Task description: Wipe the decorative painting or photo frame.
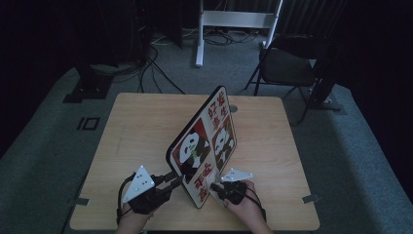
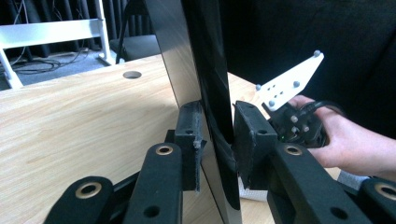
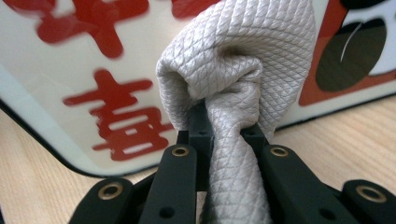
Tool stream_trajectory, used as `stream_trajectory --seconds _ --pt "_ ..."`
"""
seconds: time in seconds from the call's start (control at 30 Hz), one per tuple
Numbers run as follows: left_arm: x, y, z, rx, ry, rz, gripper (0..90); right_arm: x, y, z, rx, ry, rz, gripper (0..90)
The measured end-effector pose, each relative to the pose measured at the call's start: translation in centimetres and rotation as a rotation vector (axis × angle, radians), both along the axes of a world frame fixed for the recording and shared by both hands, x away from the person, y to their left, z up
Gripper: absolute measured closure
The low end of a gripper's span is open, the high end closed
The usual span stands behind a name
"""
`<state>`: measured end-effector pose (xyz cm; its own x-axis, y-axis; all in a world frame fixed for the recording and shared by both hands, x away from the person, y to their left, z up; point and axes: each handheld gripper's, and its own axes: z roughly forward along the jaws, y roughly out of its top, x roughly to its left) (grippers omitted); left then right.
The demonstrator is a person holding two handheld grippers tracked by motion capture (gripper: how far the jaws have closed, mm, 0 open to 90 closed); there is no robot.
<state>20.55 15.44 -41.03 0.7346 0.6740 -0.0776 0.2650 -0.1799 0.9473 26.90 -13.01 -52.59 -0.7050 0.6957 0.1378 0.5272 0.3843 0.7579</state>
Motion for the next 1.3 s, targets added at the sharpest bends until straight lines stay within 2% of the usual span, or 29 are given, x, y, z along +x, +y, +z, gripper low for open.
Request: stream_trajectory --seconds 0.17,0.27,0.37,0.63,0.73,0.83,0.97,1.1,1.2,1.3 --pt "0.0 0.0 0.0 -0.004 0.001 -0.004 73.4 0.1 -0.4 -1.0 -0.012 0.033 -0.012 81.1" --pt "0.1 0.0 0.0 -0.008 0.002 -0.003 73.4 0.0 -0.7 -0.5 0.005 0.031 -0.015 81.1" --pt "0.1 0.0 0.0 -0.009 0.003 -0.005 73.3 -0.2 -0.8 1.7 0.05 -0.018 -0.009 81.1" --pt "0.2 0.2 -0.1 -0.026 0.012 -0.012 73.2 -0.5 0.0 10.2 0.214 -0.189 0.049 81.0" --pt "0.2 0.3 -0.1 -0.033 0.01 -0.01 72.9 -0.6 0.7 12.9 0.262 -0.24 0.076 81.0" --pt "0.1 0.4 0.0 -0.031 0.004 -0.011 72.3 -0.5 1.5 15.0 0.289 -0.287 0.097 81.0" --pt "0.0 0.6 0.2 -0.031 0.001 -0.013 72.9 -0.4 2.7 17.5 0.326 -0.335 0.124 81.0" --pt "0.0 0.7 0.1 -0.041 0.005 -0.011 73.4 -0.4 4.1 19.3 0.346 -0.373 0.154 81.0" --pt "-0.1 0.8 0.2 -0.036 0.005 -0.015 74.7 -0.3 5.1 20.0 0.348 -0.384 0.175 81.0" --pt "-0.1 0.9 0.2 -0.026 0.002 -0.02 75.6 -0.3 6.0 19.9 0.337 -0.38 0.195 80.9"
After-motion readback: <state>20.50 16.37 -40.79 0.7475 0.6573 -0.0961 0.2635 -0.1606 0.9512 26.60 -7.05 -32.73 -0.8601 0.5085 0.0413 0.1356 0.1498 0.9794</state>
